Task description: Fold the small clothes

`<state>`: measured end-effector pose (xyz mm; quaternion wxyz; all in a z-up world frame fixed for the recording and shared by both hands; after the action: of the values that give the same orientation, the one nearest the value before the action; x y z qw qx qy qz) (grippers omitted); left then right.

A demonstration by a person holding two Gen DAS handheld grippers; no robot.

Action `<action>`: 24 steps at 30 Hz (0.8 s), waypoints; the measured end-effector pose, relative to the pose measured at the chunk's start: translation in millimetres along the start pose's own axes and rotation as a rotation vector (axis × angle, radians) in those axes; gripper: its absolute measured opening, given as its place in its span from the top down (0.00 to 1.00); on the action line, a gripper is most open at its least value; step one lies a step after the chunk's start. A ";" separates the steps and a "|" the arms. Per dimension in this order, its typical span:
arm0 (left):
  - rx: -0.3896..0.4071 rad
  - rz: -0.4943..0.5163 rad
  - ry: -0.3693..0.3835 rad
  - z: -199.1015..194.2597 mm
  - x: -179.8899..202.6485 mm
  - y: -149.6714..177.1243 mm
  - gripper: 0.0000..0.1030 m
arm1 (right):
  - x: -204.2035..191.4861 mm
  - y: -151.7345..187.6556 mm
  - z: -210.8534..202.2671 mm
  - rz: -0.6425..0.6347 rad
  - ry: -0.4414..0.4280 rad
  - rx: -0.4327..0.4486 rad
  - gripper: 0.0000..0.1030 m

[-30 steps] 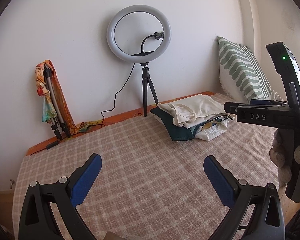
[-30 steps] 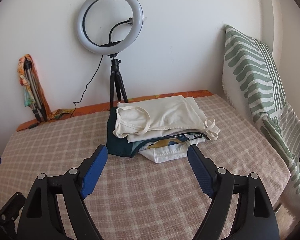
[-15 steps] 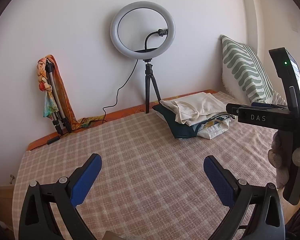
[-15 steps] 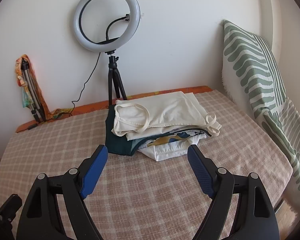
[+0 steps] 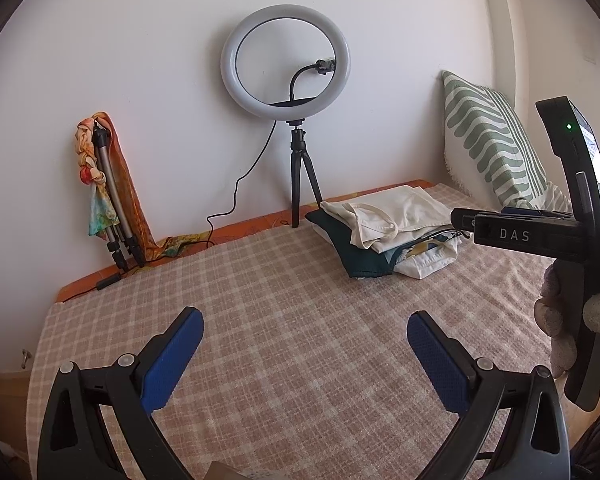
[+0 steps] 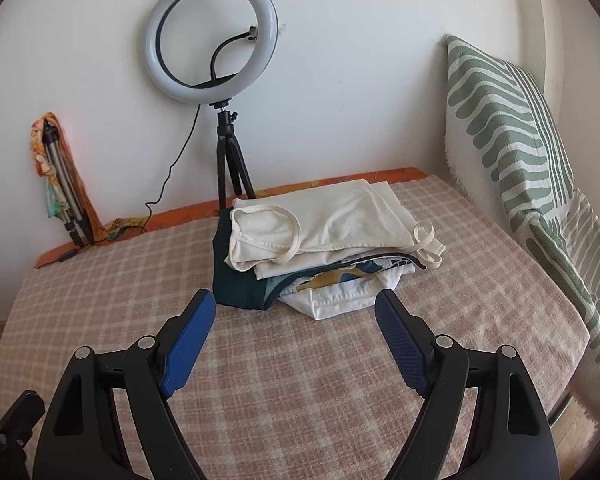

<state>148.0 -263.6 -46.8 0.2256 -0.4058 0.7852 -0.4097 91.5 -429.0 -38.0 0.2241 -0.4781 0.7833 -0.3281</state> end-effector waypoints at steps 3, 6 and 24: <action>0.005 0.006 -0.004 -1.0 0.5 -0.7 0.00 | 0.3 -0.6 0.5 0.003 -0.004 -0.001 0.20; 0.010 0.009 -0.005 -1.8 0.3 -1.7 0.00 | 0.3 -0.6 1.7 0.003 -0.013 -0.007 0.20; 0.004 0.000 -0.020 -1.3 0.5 -0.5 0.00 | 2.8 0.0 3.3 0.020 -0.027 -0.019 0.20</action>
<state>147.1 -263.7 -45.6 0.2344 -0.4096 0.7819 -0.4073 92.5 -432.5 -40.3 0.2333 -0.4766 0.7881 -0.3119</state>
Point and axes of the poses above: each gripper's, at about its wrist camera, not at the fingertips, and z roughly the way its jaws point, x to its right, y to its underside, the point moved 2 cm from there along z, roughly the way its jaws point, and after that the axes turned 1 degree about y, right-handed, at the moved point
